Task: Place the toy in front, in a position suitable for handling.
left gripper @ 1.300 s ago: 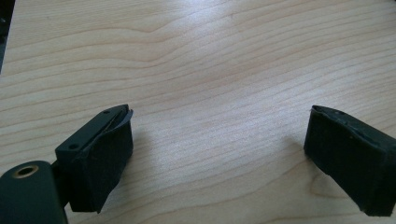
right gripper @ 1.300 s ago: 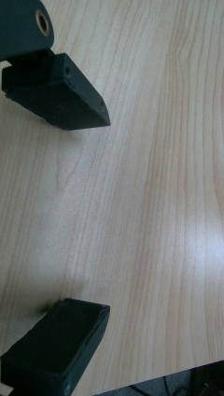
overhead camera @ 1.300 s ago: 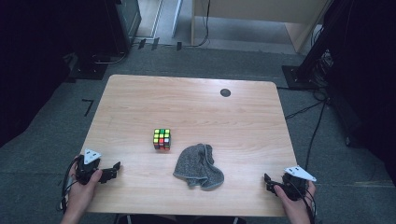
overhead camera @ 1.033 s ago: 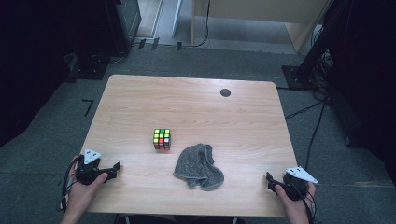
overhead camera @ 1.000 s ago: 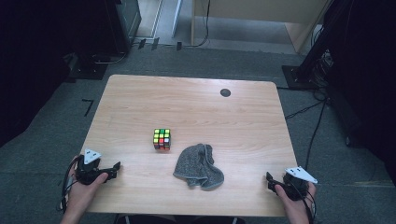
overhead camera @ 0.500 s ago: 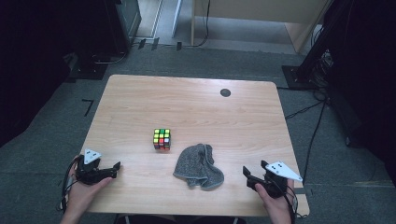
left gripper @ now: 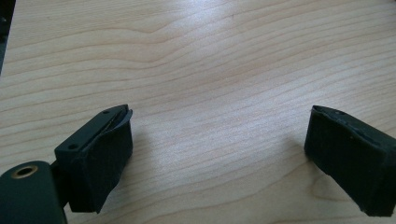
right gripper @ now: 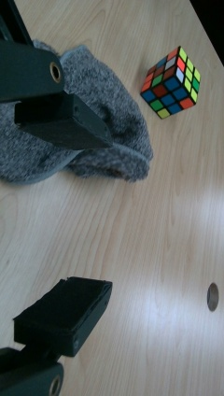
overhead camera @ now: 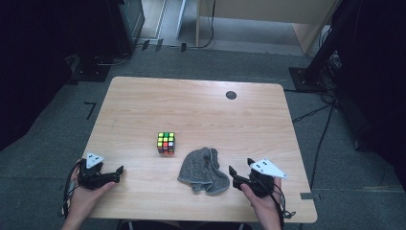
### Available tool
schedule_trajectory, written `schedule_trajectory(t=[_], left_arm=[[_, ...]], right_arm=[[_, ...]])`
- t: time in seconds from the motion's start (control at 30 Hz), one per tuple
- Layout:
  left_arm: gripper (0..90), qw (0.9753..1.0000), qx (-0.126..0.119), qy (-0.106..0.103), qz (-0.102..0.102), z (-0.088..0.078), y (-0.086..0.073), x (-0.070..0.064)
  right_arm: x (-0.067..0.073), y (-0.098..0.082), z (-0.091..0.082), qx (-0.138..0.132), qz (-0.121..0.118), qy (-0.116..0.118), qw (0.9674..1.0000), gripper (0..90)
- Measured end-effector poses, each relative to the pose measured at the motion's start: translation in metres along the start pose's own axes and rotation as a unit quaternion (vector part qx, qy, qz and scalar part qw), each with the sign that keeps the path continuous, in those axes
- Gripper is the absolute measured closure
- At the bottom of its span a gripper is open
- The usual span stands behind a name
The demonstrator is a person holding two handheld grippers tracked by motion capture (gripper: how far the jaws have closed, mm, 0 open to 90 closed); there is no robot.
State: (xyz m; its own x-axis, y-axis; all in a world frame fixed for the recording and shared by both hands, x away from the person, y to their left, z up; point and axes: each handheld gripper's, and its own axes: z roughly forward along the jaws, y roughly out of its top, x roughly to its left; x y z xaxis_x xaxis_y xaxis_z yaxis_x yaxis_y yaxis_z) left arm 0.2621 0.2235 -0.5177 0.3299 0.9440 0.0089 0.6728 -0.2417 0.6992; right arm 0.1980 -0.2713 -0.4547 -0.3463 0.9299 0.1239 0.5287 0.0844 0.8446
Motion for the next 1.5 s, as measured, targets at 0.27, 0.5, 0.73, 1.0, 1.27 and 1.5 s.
schedule_trajectory(t=[0.27, 0.5, 0.73, 1.0, 1.27, 1.5], left_arm=[[7.8, 1.0, 0.0, 0.0, 0.0, 0.0, 0.0, 0.0], [7.8, 1.0, 0.0, 0.0, 0.0, 0.0, 0.0, 0.0], [7.8, 1.0, 0.0, 0.0, 0.0, 0.0, 0.0, 0.0], [7.8, 1.0, 0.0, 0.0, 0.0, 0.0, 0.0, 0.0], [7.8, 1.0, 0.0, 0.0, 0.0, 0.0, 0.0, 0.0], [7.8, 1.0, 0.0, 0.001, -0.001, 0.0, 0.0, 0.0]], right_arm=[[0.023, 0.006, 0.021, 0.017, -0.017, 0.022, 0.9995, 25.4], [0.043, 0.006, 0.041, 0.043, -0.029, 0.04, 0.9979, 23.3], [0.055, 0.003, 0.055, 0.062, -0.03, 0.047, 0.9966, 16.4], [0.066, -0.004, 0.068, 0.073, -0.025, 0.028, 0.9967, 12.7], [0.065, -0.02, 0.083, 0.09, -0.029, -0.001, 0.9955, 12.3], [0.064, -0.031, 0.091, 0.1, -0.031, 0.001, 0.9945, 12.3]])
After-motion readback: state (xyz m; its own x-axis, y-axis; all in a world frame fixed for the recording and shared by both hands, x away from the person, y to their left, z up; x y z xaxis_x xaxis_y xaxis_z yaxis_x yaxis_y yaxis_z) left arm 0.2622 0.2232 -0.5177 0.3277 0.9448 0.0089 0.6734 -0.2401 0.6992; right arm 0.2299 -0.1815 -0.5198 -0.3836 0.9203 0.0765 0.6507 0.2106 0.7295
